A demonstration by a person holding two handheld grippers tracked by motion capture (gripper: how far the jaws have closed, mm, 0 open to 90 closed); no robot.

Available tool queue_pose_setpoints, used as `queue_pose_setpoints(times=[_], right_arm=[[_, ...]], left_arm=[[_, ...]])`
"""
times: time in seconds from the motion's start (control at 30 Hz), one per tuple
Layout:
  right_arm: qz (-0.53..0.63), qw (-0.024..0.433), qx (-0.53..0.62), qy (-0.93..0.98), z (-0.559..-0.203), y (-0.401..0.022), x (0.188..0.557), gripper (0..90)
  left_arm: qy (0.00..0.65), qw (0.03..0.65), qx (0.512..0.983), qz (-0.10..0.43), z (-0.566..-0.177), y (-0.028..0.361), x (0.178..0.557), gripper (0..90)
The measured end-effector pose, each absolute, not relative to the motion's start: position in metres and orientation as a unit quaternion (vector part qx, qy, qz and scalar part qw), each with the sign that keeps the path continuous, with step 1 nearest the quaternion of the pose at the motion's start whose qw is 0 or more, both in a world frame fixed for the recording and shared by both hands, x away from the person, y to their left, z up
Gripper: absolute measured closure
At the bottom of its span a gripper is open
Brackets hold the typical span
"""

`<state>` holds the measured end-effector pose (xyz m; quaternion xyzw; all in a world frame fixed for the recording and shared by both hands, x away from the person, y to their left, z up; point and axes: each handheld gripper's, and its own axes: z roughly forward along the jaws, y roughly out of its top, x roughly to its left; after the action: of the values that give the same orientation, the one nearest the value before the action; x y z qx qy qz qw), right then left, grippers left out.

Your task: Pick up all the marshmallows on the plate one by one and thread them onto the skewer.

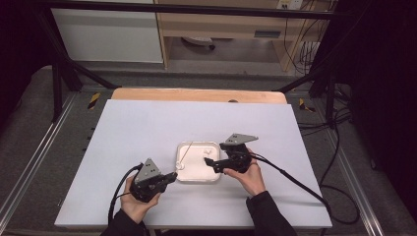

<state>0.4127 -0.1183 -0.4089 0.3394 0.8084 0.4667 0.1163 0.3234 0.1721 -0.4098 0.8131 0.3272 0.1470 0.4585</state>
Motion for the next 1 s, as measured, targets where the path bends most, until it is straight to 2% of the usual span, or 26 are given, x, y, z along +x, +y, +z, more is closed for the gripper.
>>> queue_pose_setpoints(times=[0.23,0.5,1.0], right_arm=[[0.429,0.12,0.332,0.831,-0.427,-0.097,0.429,31.9],[0.392,0.124,0.33,0.85,-0.442,-0.086,0.438,52.5],[0.382,0.138,0.323,0.855,-0.452,-0.084,0.44,70.8]], left_arm=[[0.33,0.457,0.813,0.147,-0.411,0.172,0.324,89.0],[0.33,0.456,0.814,0.145,-0.411,0.173,0.325,89.0],[0.329,0.455,0.815,0.145,-0.411,0.173,0.325,89.0]])
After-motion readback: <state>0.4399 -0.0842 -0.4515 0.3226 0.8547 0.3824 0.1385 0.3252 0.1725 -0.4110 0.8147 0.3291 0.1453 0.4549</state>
